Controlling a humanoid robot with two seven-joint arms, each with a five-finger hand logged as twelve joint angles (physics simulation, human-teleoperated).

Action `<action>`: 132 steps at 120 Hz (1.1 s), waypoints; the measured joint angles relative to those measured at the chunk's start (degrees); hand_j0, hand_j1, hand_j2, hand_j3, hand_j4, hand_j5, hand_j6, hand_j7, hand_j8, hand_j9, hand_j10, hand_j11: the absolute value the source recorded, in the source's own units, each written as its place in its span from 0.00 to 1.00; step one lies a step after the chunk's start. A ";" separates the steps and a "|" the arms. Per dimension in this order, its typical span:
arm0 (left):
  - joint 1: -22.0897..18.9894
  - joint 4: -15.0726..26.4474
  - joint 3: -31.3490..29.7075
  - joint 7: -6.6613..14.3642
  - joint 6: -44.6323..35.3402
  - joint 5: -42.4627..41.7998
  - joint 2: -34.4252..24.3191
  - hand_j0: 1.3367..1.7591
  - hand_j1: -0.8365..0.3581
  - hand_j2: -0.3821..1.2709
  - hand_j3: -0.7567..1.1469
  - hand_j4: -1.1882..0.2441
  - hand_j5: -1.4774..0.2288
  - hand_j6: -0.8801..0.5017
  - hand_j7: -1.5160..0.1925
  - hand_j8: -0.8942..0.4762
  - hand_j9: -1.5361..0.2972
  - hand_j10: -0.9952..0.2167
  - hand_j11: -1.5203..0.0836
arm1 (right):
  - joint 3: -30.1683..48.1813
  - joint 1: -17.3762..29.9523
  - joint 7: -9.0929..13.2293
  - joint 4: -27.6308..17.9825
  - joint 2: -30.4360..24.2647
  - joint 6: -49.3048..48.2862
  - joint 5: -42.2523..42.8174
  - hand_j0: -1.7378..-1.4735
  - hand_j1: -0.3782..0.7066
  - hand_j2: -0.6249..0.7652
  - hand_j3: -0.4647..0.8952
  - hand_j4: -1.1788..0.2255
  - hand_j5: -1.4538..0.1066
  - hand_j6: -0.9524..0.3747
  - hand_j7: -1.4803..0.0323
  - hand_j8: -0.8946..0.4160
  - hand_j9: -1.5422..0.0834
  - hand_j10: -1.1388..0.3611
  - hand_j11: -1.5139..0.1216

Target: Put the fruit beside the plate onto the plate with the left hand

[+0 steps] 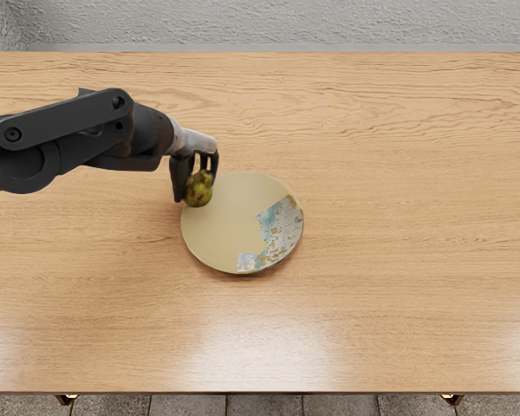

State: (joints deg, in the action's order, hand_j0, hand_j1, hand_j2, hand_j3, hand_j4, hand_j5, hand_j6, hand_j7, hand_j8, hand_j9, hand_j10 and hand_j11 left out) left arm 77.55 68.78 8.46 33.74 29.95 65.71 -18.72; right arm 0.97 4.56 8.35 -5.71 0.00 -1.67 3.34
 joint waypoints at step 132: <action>-0.82 0.01 1.18 0.00 -0.25 -3.05 1.49 0.76 0.66 0.31 0.40 0.59 0.60 0.42 0.62 0.40 0.59 0.53 0.67 | 0.00 0.00 0.00 0.00 0.00 0.00 0.00 0.30 0.03 0.45 0.34 0.84 0.93 0.72 0.98 0.68 0.95 0.76 0.93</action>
State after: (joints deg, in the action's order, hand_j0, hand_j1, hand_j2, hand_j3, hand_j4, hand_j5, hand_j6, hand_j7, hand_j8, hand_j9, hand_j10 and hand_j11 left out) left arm 76.73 68.79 9.64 33.74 29.70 62.65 -17.23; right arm 0.97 4.56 8.35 -5.71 0.00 -1.67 3.34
